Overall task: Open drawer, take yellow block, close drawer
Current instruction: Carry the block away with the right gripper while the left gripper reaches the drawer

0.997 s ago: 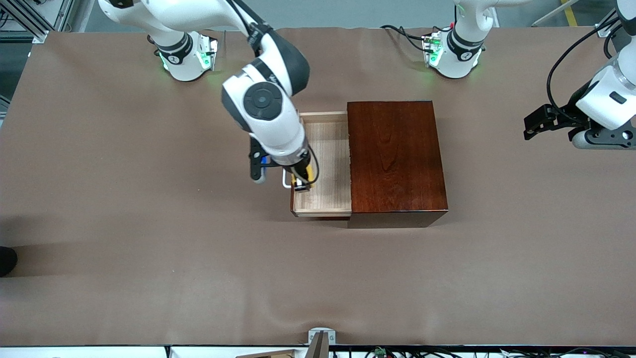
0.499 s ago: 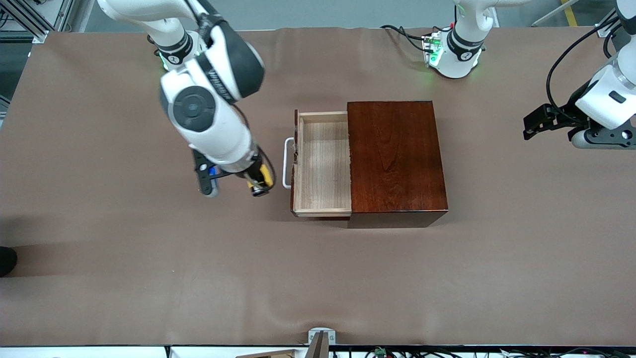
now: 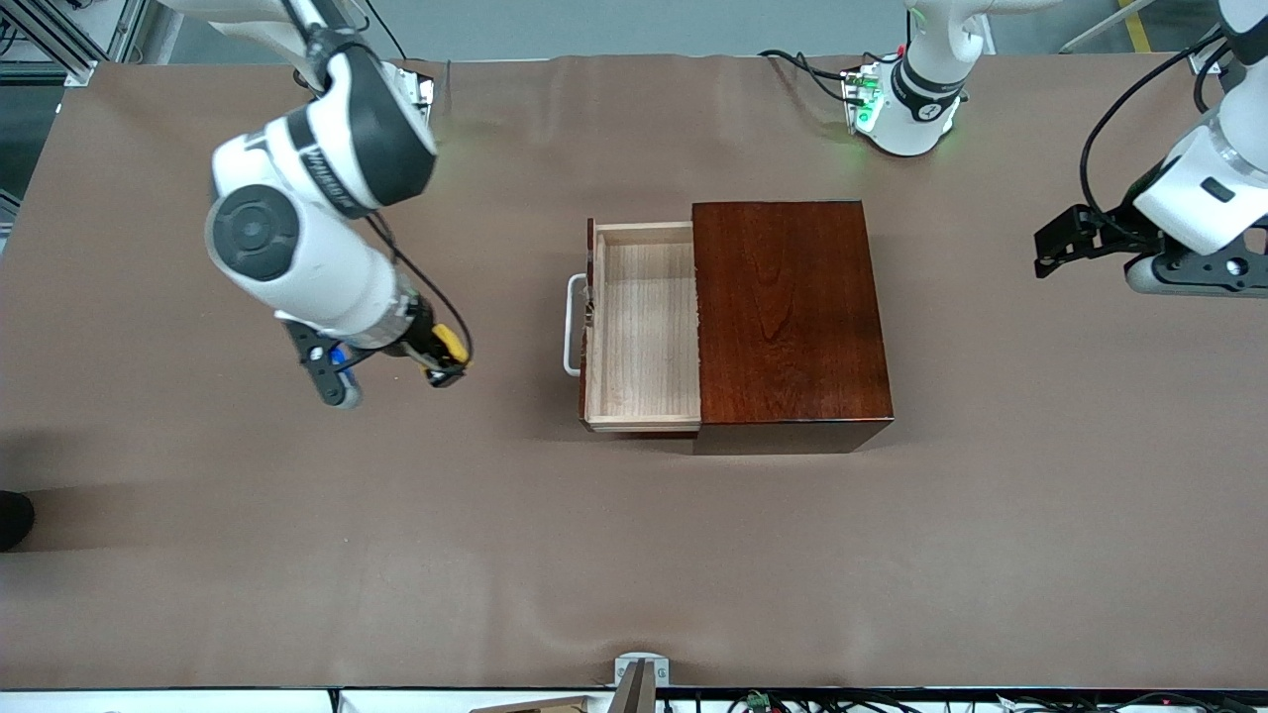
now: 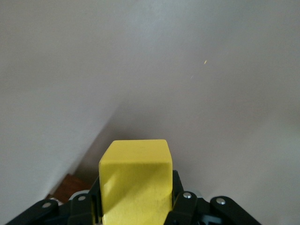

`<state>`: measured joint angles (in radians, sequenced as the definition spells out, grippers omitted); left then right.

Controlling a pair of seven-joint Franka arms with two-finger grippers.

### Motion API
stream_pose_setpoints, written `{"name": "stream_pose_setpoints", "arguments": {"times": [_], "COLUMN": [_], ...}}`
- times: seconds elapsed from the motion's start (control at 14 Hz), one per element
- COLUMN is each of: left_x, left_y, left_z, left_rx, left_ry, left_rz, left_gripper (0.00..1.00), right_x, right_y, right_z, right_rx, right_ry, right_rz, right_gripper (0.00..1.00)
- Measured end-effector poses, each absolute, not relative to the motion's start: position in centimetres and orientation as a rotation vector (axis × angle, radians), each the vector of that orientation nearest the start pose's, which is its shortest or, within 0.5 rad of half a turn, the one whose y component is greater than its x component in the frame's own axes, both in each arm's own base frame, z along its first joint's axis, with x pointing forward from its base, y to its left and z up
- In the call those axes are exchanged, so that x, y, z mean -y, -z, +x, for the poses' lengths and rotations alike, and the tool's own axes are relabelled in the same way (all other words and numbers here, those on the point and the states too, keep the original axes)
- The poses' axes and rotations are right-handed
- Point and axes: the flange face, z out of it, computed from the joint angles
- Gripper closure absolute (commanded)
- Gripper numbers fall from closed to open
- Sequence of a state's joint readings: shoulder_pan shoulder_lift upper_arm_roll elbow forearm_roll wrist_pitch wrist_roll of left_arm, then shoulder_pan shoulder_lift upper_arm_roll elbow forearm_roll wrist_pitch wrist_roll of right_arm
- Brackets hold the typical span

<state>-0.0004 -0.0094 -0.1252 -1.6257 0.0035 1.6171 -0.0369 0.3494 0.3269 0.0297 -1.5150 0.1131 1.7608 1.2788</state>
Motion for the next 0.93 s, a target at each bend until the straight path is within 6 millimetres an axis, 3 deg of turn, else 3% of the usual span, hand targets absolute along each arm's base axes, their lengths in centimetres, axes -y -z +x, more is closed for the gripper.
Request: {"name": "stream_pose_setpoints", "arguments": {"times": [0.28,0.5,0.71,0.93], "left_x": [11.1,16.4,24.8,34.5], "left_y": [-60.9,-60.9,-60.0,-58.3], "left_z": [54.4,53.1,50.7,49.8], "left_rx": [-0.257,-0.391,-0.626,-0.916], "left_ry": [0.006,-0.013,-0.076,-0.046], "left_rz": [-3.129,-3.191,-3.257,-3.27], "left_gripper": [0.0,0.0,0.0,0.0], "right_x": [-19.8,-16.7,-12.5,-9.9], "right_y": [-46.6,-46.2,-46.0,-45.4], "right_z": [61.2,62.0,63.0,63.5], "right_rx": [-1.141,-0.931,-0.711,-0.535], "right_ry": [-0.253,-0.257,-0.237,-0.227], "right_rz": [-2.89,-2.95,-3.012,-3.066], "right_gripper": [1.0,1.0,1.0,1.0]}}
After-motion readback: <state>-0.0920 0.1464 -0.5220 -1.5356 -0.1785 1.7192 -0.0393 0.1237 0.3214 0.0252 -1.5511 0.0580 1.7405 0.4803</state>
